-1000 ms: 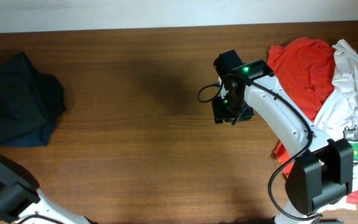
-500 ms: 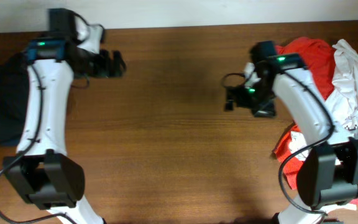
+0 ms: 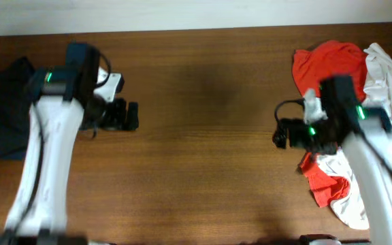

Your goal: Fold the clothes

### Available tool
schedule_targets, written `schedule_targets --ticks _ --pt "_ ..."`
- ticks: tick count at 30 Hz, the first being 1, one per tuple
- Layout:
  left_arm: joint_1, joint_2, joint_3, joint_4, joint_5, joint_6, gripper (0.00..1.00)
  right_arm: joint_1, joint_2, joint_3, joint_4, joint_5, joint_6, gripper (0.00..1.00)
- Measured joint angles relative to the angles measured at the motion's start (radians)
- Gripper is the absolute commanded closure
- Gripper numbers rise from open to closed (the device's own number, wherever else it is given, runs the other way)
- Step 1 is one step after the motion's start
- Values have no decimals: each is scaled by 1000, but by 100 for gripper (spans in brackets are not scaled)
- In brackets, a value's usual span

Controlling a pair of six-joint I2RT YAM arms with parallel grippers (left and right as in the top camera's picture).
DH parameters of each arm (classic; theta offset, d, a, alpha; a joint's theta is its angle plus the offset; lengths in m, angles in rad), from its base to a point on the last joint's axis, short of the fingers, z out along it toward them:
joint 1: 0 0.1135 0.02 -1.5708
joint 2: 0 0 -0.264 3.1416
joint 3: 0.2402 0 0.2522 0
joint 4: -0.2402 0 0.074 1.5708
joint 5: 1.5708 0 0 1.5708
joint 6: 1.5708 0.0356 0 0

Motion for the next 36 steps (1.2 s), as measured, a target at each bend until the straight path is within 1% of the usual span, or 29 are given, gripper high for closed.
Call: schedule_targets --ticks 2,3,5,7,9,10,12,14,18,21,24,26,29,30,32,33,34,36 --pt "0 -155 -127 128 -5 -1 1 0 -129 -69 72 9 3 1" --pt "-1 -309 -274 248 -13 0 1 0 -236 -132 101 19 11 1" --pt "-1 -579 -495 394 -18 -3 1 0 -395 -224 125 51 45 1" --pt "-1 -815 -681 500 -20 -3 1 0 -512 -270 125 68 63 1" --pt "-1 -1002 -795 523 -20 -3 1 0 -602 -277 127 76 73 1" --pt "-1 -1056 -818 520 -20 -3 1 0 -624 -277 129 78 74 1" --pt "-1 -1153 -838 459 -20 -3 1 0 -630 -277 129 79 76 1" --pt "-1 -1192 -839 410 -20 -3 1 0 -625 -277 128 81 78 1" --pt "-1 -1197 -843 292 -20 -3 1 0 -607 -277 129 82 77 1" --pt "-1 -1197 -844 253 -20 -3 1 0 -604 -277 129 82 78 1" --pt "-1 -1197 -844 251 -20 -3 1 0 -662 -283 135 97 73 1" --pt "-1 -1197 -844 249 -20 -3 1 12 -787 -341 228 123 68 1" --pt "-1 -1197 -845 248 -20 -3 1 45 -976 -508 455 146 53 1" --pt "-1 -1197 -845 249 -20 -3 1 52 -1064 -605 545 149 47 1" --pt "-1 -1197 -846 248 -20 -3 1 53 -1180 -750 699 149 43 1" --pt "-1 -1197 -846 248 -20 -3 1 53 -1250 -841 812 150 39 1" --pt "-1 -1197 -846 247 -20 -3 1 53 -1272 -879 855 149 29 1" --pt "-1 -1197 -846 249 -20 -3 1 54 -1279 -964 991 150 -14 1"
